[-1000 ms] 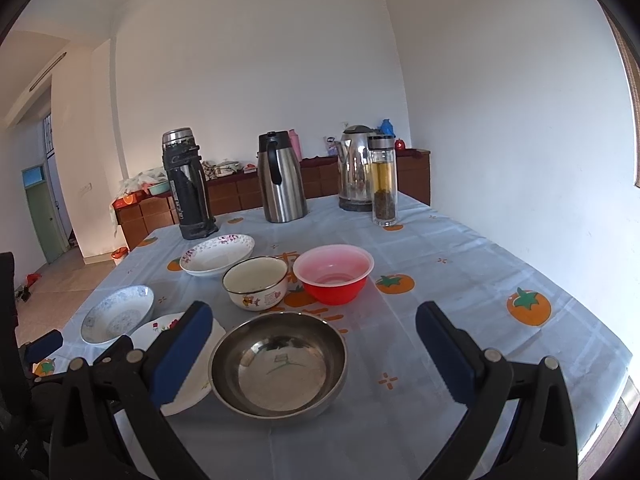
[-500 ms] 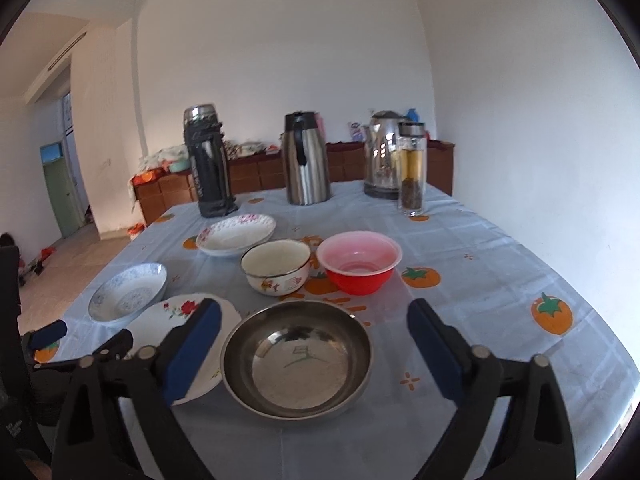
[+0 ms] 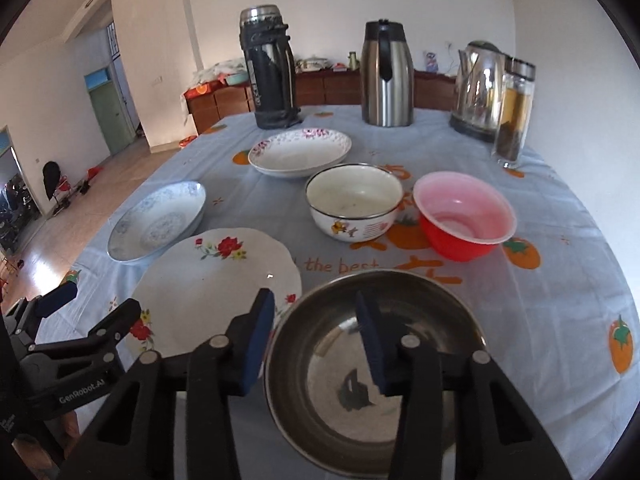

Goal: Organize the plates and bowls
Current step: 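Move the right gripper to the pink-floral-rim plate and grasp its rim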

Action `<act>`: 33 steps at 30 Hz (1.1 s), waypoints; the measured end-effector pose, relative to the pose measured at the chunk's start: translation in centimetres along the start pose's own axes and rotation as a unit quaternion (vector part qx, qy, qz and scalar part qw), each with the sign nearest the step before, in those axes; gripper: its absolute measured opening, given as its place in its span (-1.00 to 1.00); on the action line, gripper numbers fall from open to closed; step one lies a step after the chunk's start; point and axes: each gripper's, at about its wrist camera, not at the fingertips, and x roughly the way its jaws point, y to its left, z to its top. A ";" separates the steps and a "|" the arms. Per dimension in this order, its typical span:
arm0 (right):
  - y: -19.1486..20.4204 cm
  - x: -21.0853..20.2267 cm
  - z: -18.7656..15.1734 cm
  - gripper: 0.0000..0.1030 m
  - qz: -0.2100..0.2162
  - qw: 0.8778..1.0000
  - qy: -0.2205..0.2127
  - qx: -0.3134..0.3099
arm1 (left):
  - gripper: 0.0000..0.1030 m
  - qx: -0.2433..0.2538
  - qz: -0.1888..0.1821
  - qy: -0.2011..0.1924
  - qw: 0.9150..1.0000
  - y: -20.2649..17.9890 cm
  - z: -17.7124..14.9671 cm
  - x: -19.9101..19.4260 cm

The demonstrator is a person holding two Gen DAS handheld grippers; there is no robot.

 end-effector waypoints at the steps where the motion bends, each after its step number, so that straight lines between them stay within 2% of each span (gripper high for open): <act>1: 0.0 0.1 0.2 -0.16 -0.003 1.000 0.000 0.001 | 0.97 0.001 0.000 0.002 1.000 0.1 0.2 0.1; 4: -0.3 0.4 1.2 -0.16 0.000 1.000 0.003 -0.002 | 0.97 0.006 -0.011 -0.002 1.000 0.2 1.3 -0.3; 8: -1.0 0.8 3.7 0.08 -0.003 1.000 0.007 0.003 | 0.97 0.015 -0.015 -0.012 1.000 0.0 4.3 -0.5; 12: -2.1 2.0 7.5 0.31 -0.009 1.000 0.011 0.015 | 0.97 0.023 -0.025 0.004 0.999 -0.7 8.8 1.5; 16: -3.8 4.8 11.6 0.32 0.011 0.997 0.044 0.058 | 0.97 0.051 -0.006 0.026 0.998 -1.6 12.9 5.1; 18: -4.6 6.7 13.0 0.31 0.029 0.994 0.071 0.082 | 0.97 0.050 -0.017 0.048 0.997 -1.8 14.4 7.0; 20: -5.5 8.8 14.2 0.17 0.041 0.988 0.096 0.112 | 0.97 0.041 -0.028 0.073 0.996 -1.8 15.8 9.0; 24: -6.8 13.3 15.8 0.13 0.060 0.974 0.147 0.160 | 0.97 0.025 -0.041 0.116 0.992 -2.0 18.4 12.9; 28: -7.7 16.7 17.1 0.07 0.052 0.967 0.180 0.175 | 0.97 0.026 -0.052 0.144 0.988 -2.4 20.8 16.7; 31: -8.0 18.8 18.2 0.05 0.040 0.965 0.193 0.171 | 0.97 0.022 -0.056 0.171 0.983 -2.7 21.7 19.8; 33: -8.4 19.9 18.6 0.02 0.035 0.964 0.199 0.173 | 0.97 0.013 -0.075 0.188 0.979 -2.9 22.4 21.5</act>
